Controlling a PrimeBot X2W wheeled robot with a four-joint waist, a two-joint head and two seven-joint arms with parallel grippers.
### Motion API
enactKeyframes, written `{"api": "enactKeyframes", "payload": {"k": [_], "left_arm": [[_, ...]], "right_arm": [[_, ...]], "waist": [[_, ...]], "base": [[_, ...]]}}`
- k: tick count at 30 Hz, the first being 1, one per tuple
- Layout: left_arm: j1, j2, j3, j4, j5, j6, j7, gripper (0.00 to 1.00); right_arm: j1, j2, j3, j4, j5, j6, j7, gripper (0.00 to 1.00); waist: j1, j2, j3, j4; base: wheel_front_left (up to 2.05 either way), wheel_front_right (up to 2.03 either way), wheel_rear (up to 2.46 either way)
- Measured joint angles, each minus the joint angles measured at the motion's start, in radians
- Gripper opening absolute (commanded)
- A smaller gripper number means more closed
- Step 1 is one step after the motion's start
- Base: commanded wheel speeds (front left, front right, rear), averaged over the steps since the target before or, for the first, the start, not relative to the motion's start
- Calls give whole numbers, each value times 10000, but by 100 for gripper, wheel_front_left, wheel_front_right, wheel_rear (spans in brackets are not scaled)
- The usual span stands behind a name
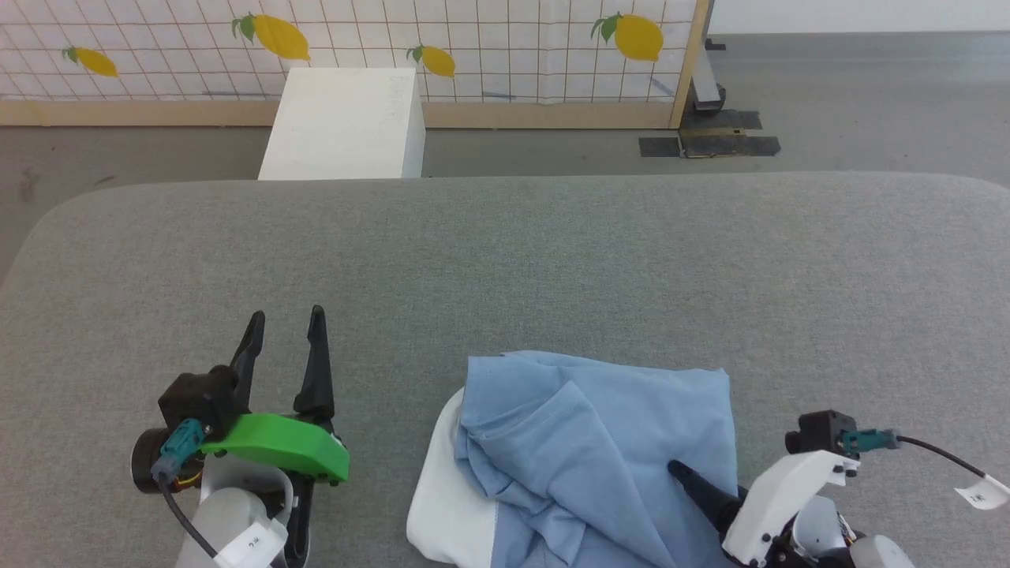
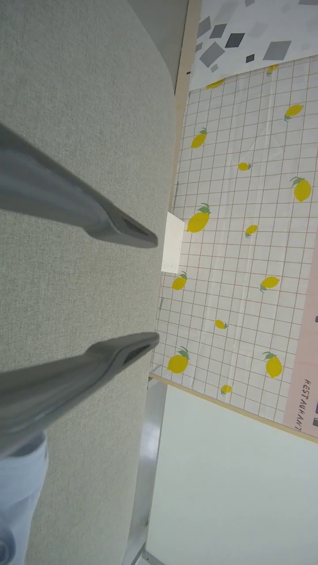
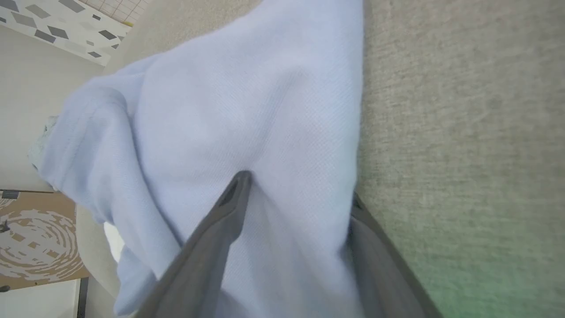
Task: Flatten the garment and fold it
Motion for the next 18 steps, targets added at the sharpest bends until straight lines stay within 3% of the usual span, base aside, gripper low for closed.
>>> {"api": "enactKeyframes", "payload": {"k": [2, 7, 14, 18], "left_arm": [[1, 0, -2, 23, 0, -6, 0, 100], [98, 0, 50, 52, -2, -59, -2, 100], [221, -25, 148, -48, -6, -67, -2, 100], [241, -38, 245, -140, -12, -65, -2, 100]], "right_arm": [[-181, -4, 111, 196, -121, 0, -65, 0], [-314, 31, 353, -23, -1296, -6, -410, 0], [-1015, 58, 1072, -2508, -5041, -4, 15, 0], [-1408, -228, 1795, -3440, -6155, -2, 382, 0]], "waist": [[0, 0, -35, 13], [0, 0, -143, -29], [0, 0, -174, -328], [0, 0, -151, -589]], "base": [[0, 0, 0], [0, 0, 0], [0, 0, 0], [0, 0, 0]]}}
